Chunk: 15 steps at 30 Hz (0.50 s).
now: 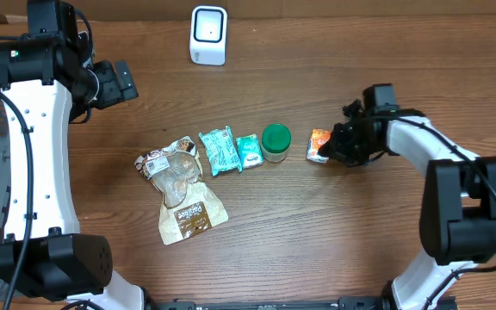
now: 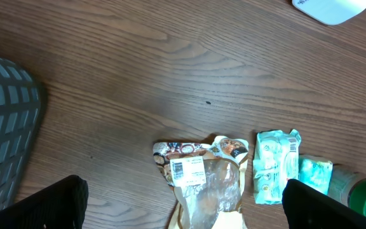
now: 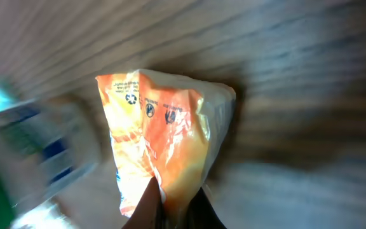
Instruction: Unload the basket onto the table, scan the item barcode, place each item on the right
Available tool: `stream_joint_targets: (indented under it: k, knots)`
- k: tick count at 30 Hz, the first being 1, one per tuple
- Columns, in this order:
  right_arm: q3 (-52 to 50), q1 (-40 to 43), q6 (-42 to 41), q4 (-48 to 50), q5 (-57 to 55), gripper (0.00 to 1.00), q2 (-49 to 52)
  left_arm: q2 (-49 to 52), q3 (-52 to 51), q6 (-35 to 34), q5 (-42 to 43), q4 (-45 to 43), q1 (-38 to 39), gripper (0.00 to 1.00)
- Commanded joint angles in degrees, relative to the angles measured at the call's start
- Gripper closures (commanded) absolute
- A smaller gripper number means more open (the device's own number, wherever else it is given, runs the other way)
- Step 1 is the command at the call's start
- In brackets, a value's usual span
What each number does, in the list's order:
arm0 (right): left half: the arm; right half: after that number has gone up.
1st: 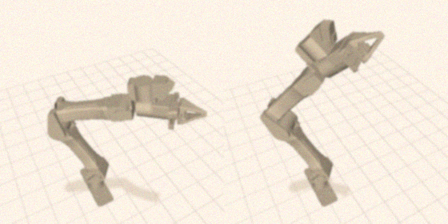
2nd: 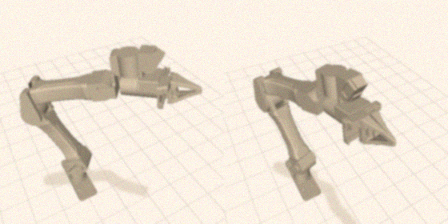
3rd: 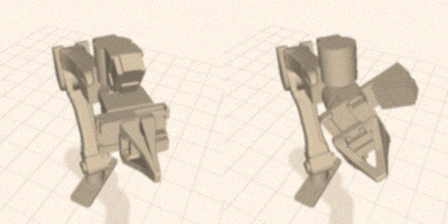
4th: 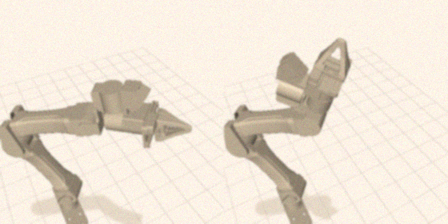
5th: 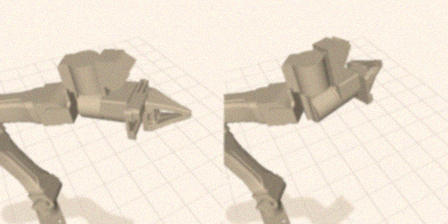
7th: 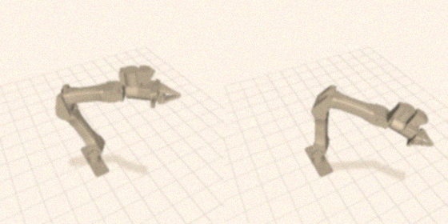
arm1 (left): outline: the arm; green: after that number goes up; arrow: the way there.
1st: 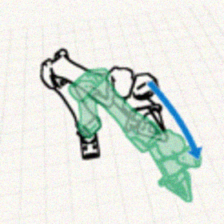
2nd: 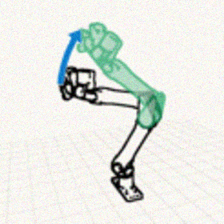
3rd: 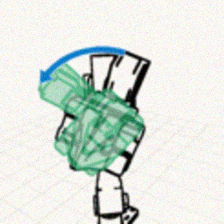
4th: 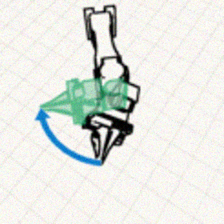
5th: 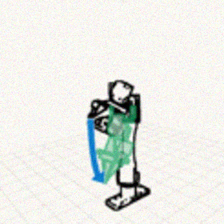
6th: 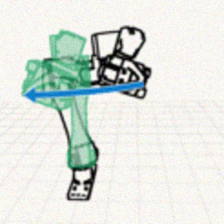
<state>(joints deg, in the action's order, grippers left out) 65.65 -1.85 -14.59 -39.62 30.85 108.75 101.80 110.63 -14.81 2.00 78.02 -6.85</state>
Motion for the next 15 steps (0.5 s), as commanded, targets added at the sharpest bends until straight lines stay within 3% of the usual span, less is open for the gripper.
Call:
stream_joint_targets:
  k: [1, 5, 15]
  knots:
    - [4.6, 2.6, 4.9, -1.7, 17.3, 0.96, -7.1, -0.7, 0.5, 0.0, 0.6, -0.1, 0.0, 0.0]
    - [5.7, 3.5, 6.1, -3.2, 29.3, 0.96, -12.2, -0.7, 0.5, 0.0, 0.6, -0.1, 0.0, 0.0]
    - [5.7, -2.4, 6.1, -3.6, 43.5, 0.96, -17.5, -0.7, 0.5, 0.0, 0.6, -0.1, 0.0, 0.0]
